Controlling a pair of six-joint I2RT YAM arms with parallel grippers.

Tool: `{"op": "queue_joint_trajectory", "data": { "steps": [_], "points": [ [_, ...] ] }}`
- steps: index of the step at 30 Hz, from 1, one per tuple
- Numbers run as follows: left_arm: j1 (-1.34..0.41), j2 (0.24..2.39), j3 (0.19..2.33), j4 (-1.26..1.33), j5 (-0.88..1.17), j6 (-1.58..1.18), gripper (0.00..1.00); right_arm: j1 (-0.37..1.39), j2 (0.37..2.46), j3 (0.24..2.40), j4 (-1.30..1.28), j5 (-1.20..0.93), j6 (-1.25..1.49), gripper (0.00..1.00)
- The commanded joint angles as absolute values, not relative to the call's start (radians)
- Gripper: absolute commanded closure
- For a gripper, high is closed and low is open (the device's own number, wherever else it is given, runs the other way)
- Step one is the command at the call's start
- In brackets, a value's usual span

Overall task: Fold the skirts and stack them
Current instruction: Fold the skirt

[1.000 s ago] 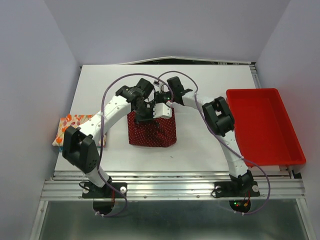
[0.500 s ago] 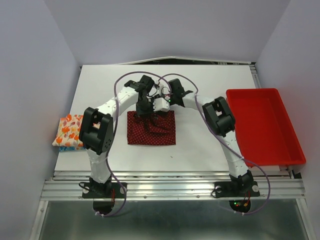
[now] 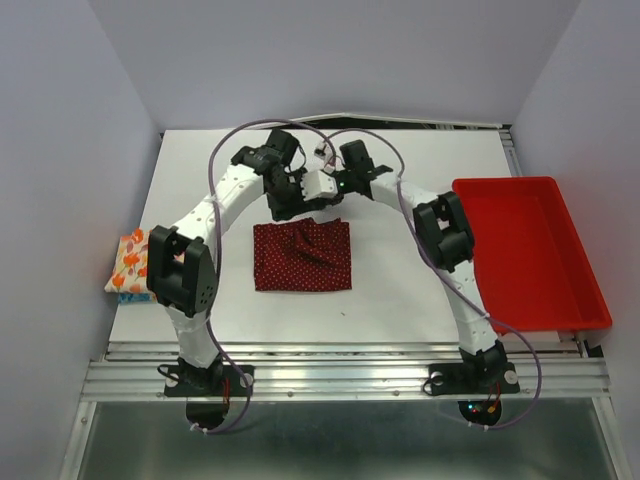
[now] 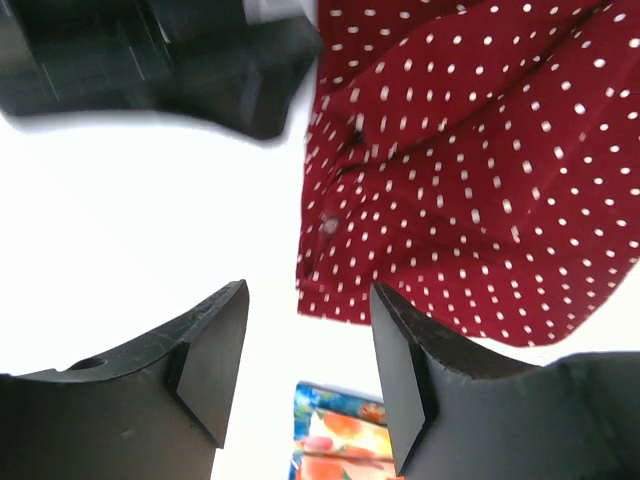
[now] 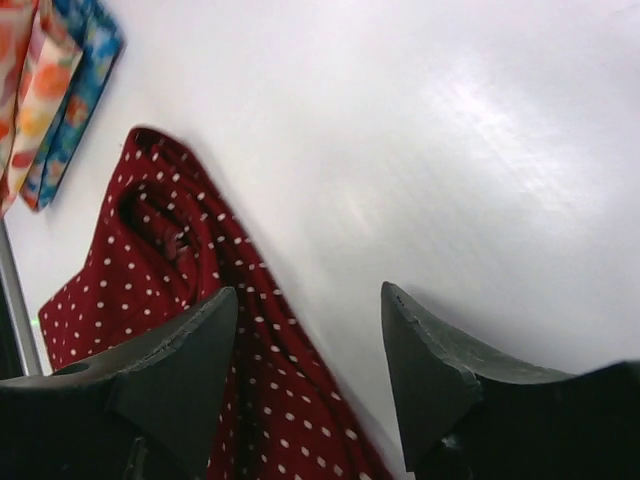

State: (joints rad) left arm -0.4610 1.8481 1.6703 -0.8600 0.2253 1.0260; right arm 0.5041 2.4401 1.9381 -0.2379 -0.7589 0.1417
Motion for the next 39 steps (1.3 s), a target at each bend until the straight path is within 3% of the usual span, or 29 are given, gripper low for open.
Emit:
{"op": "queue_joint_trajectory", "data": {
  "steps": [1,7,11,16,19,23,25,30,39],
  "points": [
    [-0.410,1.700,1.694,-0.853,0.285,0.907,0.37,0.376,2.341,2.069,-0.276,-0.649,0.193,0.35],
    [-0.310,1.571,1.425,-0.604,0.462,0.533,0.48,0.342,2.145,1.990,-0.337,-0.719,0.164,0.40],
    [-0.298,1.546,1.232,-0.454,0.538,0.368,0.57,0.377,1.996,1.803,-0.370,-0.817,0.127,0.55],
    [-0.298,1.630,1.167,-0.358,0.569,0.287,0.74,0.488,1.829,1.567,-0.489,-0.821,-0.039,0.65],
    [-0.288,1.704,1.163,-0.321,0.571,0.244,0.75,0.593,1.755,1.424,-0.535,-0.752,-0.149,0.70],
    [-0.253,1.775,1.184,-0.282,0.558,0.210,0.72,0.710,1.703,1.298,-0.519,-0.640,-0.241,0.68],
    [-0.244,1.793,1.206,-0.273,0.560,0.192,0.65,0.754,1.690,1.256,-0.486,-0.582,-0.236,0.66],
    [-0.232,1.807,1.229,-0.273,0.574,0.184,0.55,0.755,1.744,1.233,-0.270,-0.375,-0.150,0.59],
    [-0.221,1.760,1.210,-0.308,0.523,0.209,0.52,0.755,1.925,1.313,0.043,-0.144,-0.066,0.56]
  ]
}}
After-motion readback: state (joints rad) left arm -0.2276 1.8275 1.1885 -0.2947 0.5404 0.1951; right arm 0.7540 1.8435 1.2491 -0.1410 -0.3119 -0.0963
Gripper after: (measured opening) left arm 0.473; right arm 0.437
